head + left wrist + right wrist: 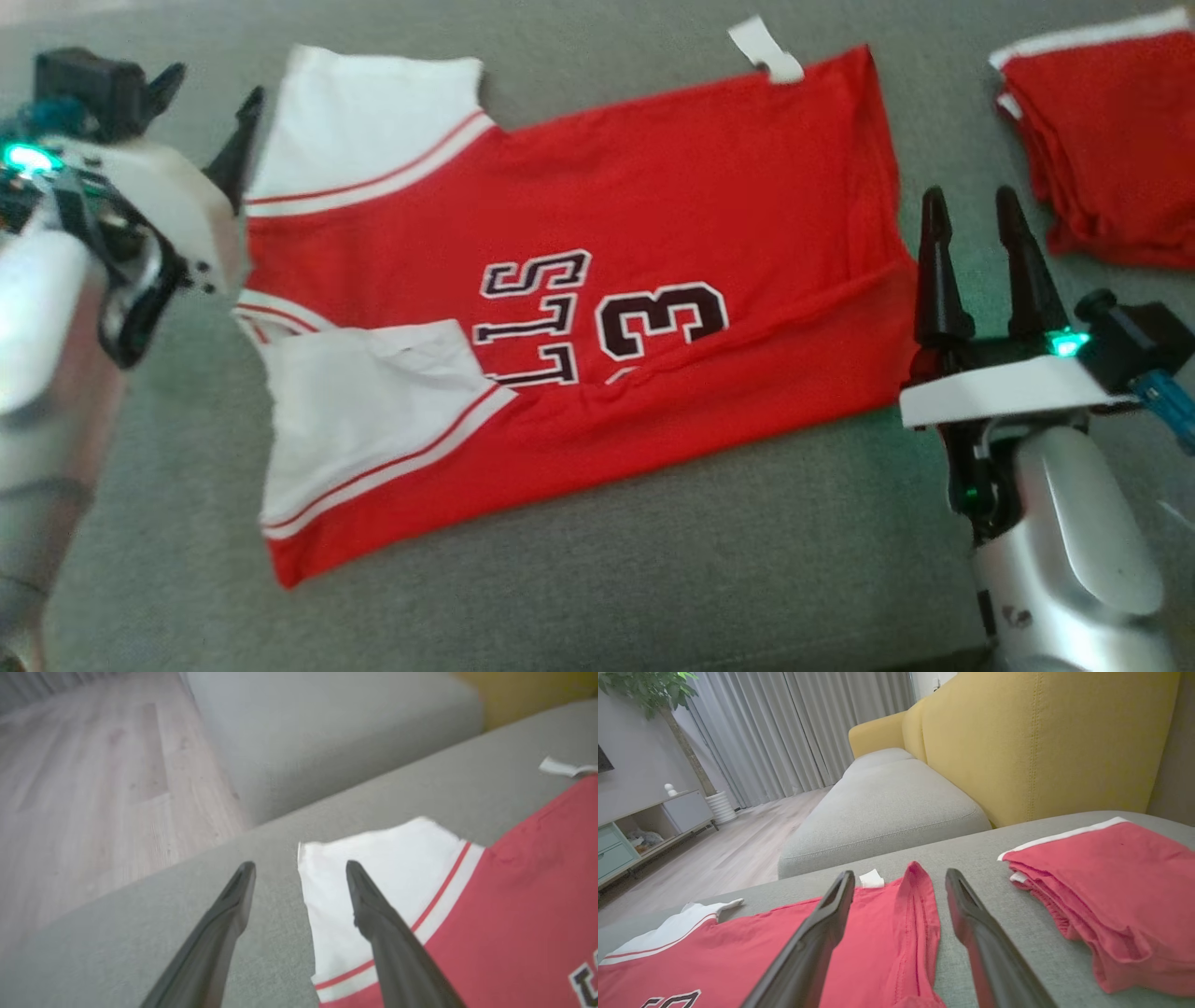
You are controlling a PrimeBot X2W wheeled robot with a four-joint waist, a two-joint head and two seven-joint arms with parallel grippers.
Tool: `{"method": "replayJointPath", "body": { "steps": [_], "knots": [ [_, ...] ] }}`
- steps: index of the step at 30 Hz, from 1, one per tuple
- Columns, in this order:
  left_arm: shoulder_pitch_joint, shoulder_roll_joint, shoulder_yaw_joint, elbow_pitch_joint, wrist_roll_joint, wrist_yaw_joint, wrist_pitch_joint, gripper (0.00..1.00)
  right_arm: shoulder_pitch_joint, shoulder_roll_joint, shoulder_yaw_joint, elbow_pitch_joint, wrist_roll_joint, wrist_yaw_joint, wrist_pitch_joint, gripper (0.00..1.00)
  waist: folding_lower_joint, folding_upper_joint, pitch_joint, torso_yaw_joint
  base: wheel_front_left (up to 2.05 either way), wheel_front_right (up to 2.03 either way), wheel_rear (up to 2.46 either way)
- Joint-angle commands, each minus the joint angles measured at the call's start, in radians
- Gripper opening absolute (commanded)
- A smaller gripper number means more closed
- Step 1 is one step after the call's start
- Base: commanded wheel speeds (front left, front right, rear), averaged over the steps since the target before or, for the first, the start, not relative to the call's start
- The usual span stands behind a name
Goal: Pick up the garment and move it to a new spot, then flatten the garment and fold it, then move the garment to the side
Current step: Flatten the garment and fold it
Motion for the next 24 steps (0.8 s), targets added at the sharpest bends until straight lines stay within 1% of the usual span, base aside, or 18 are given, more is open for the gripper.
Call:
{"method": "replayJointPath", "body": {
  "steps": [1, 5, 10, 16, 24],
  "knots": [
    [-0.063, 0.061, 0.027, -0.001, -0.008, -0.002, 0.022, 1.0, -0.029, -0.005, 0.031, -0.04, 0.007, -0.001, -0.01, 1.0, -0.0003, 0.0, 0.059, -0.055, 0.0, 0.0, 0.0],
    [-0.142, 0.089, -0.002, 0.09, -0.043, -0.007, 0.075, 1.0, -0.037, -0.005, 0.049, -0.064, 0.02, -0.001, -0.01, 1.0, -0.0003, 0.0, 0.107, -0.095, 0.0, 0.0, 0.0],
    [-0.201, 0.105, -0.032, 0.146, -0.119, -0.008, 0.097, 1.0, -0.039, -0.005, 0.057, -0.087, 0.031, -0.001, -0.011, 1.0, -0.0003, 0.0, 0.15, -0.126, 0.0, 0.0, 0.0],
    [-0.247, 0.121, -0.077, 0.189, -0.169, -0.008, 0.093, 1.0, -0.04, -0.005, 0.066, -0.099, 0.036, -0.001, -0.011, 1.0, -0.0003, 0.0, 0.18, -0.144, 0.0, 0.0, 0.0],
    [-0.274, 0.125, -0.139, 0.226, -0.215, -0.008, 0.105, 1.0, -0.036, -0.005, 0.06, -0.097, 0.032, -0.001, -0.011, 1.0, -0.0003, 0.0, 0.189, -0.151, 0.0, 0.0, 0.0]
  ]
}}
